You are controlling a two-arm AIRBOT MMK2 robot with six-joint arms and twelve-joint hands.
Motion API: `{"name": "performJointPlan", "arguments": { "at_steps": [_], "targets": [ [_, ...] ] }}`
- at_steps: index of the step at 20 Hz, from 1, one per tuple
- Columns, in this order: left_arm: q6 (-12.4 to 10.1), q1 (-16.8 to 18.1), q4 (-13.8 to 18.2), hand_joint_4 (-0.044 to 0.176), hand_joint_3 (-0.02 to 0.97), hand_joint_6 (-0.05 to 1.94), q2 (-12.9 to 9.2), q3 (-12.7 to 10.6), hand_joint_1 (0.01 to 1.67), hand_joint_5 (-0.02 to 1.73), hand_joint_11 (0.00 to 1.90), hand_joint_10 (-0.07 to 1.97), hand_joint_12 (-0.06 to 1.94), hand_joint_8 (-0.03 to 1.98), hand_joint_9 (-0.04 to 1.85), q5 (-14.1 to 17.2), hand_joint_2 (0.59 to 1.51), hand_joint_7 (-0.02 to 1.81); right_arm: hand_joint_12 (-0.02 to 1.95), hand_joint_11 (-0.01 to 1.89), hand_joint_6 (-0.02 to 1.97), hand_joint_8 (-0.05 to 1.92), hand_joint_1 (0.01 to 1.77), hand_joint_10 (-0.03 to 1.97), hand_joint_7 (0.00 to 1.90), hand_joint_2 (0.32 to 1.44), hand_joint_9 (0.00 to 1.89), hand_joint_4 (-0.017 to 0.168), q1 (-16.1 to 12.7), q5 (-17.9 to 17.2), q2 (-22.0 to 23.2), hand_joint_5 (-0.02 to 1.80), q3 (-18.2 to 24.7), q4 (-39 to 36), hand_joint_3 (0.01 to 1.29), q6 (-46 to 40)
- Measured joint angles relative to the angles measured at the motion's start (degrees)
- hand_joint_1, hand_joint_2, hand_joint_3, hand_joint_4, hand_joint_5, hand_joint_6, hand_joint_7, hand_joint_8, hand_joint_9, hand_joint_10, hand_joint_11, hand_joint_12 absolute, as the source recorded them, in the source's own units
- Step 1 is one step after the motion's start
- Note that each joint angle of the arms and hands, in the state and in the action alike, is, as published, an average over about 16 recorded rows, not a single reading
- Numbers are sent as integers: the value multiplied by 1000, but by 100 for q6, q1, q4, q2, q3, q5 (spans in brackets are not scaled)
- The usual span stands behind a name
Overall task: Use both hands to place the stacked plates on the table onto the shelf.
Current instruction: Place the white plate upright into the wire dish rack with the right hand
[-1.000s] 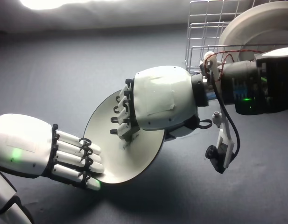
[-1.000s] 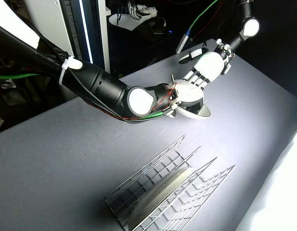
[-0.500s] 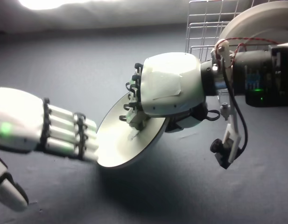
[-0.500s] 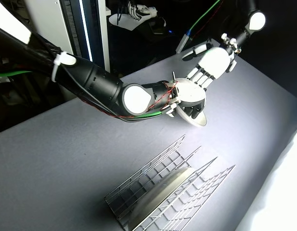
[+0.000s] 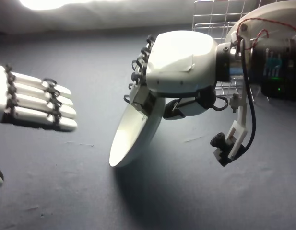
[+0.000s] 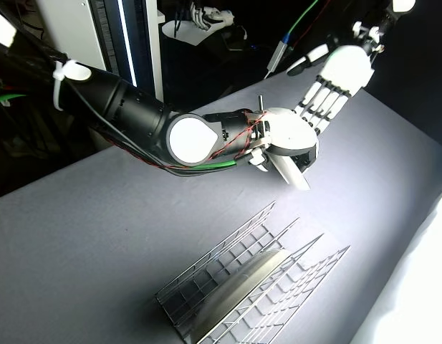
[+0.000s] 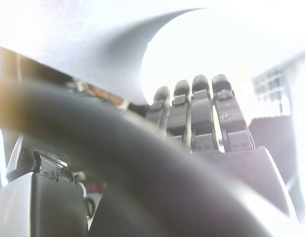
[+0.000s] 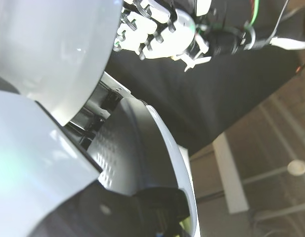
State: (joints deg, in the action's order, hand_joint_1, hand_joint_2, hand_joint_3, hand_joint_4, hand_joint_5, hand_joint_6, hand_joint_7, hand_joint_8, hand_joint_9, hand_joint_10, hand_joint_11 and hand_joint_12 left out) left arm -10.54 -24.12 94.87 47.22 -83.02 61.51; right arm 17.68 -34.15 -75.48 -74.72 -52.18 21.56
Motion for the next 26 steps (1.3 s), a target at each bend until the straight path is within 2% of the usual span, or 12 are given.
{"name": "performJointPlan", "arguments": {
  "at_steps": [5, 12, 19, 26],
  "targets": [
    [322, 258, 203, 5, 19, -10, -285, 63, 15, 20, 14, 3, -2, 4, 21, -370, 1090, 18, 1111, 839, 874, 707, 1354, 1058, 1098, 946, 992, -1, -106, 123, 273, 1007, 369, 834, 14, -19],
    [761, 477, 514, 4, 19, -11, -530, 209, 15, 21, 14, 3, -3, 3, 21, -866, 1093, 17, 1103, 830, 899, 742, 1367, 1068, 1098, 951, 1001, -1, -374, 476, 613, 1001, 921, 2217, 14, -126],
    [801, 546, 693, 2, 19, -12, -647, 354, 15, 21, 13, 3, -4, 3, 20, -1040, 1094, 17, 1093, 826, 872, 744, 1381, 1067, 1094, 951, 1008, -3, -801, 1184, 796, 987, 1283, 4004, 15, -275],
    [808, 573, 744, 3, 19, -12, -702, 419, 16, 21, 13, 3, -4, 3, 19, -1086, 1094, 17, 1110, 817, 848, 747, 1398, 1072, 1084, 955, 1008, -5, -1228, 2004, 901, 973, 1378, 5442, 15, -362]
  ]
}}
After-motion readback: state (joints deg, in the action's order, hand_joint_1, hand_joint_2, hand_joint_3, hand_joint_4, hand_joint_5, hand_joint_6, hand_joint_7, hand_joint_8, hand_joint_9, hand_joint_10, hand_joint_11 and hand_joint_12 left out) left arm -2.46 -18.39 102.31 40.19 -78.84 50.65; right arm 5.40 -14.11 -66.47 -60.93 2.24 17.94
